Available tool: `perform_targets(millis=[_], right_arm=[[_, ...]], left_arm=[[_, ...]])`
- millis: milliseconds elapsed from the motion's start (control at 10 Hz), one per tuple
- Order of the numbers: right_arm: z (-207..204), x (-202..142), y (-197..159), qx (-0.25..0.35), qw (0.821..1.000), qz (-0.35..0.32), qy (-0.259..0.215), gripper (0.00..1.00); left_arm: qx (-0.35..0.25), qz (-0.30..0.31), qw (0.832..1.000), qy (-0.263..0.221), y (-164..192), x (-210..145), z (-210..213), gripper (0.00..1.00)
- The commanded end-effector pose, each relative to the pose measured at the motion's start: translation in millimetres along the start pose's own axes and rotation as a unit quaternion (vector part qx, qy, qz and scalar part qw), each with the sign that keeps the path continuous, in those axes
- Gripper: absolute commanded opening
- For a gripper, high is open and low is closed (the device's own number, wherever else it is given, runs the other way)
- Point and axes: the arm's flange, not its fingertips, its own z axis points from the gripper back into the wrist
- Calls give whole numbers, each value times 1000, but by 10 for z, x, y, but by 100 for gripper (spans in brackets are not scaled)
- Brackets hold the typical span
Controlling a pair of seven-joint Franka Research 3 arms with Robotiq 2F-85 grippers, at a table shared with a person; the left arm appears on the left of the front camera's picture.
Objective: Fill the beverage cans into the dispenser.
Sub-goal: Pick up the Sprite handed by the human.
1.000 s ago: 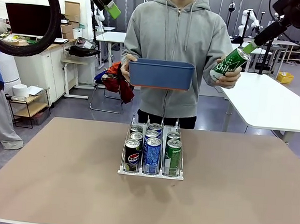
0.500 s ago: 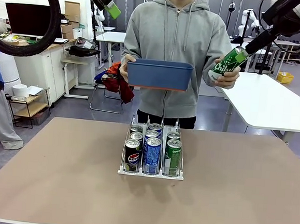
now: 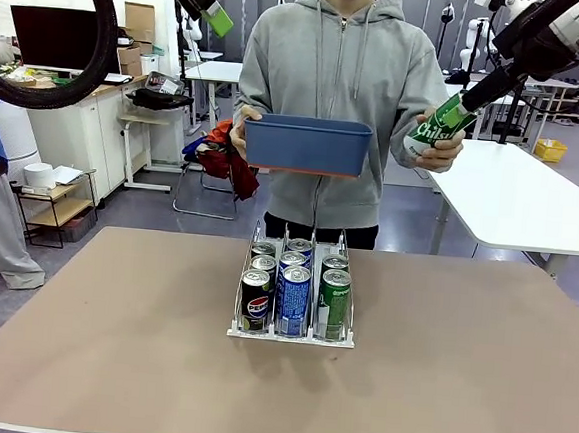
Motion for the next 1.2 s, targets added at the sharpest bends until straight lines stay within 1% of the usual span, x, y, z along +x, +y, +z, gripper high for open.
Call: perform_targets(millis=[0,300,400,500,600,700,800,900,1100], right_arm=[[-93,11,-7,4,1000,13,-14,100],[-127,32,-16,1,1000,8,-14,100],[-72,21,3,1,1000,2,2,100],[-72,21,3,1,1000,2,2,100],[-79,20,-10,0,1000,1,1,90],[-51,8,-1,-7,1000,-3,-5,40],[-41,16,-16,-9,1000,-5,-11,30],[-31,18,-12,-20,999,-14,-21,0],[-45,19,-28,-18,999,-19,-30,0]], left_arm=[[-6,1,1000,-3,12,-31,1,100],[-6,1,1000,-3,12,-31,1,100],[-6,1,1000,-3,12,-31,1,100],[-6,1,1000,-3,12,-31,1,100],[-6,1,1000,-3,12,-31,1,100],[-6,1,1000,-3,12,-31,1,100],[-6,1,1000,-3,12,-31,1,100],[-6,1,1000,-3,12,-31,1,100],[-6,1,1000,-3,12,-31,1,100]])
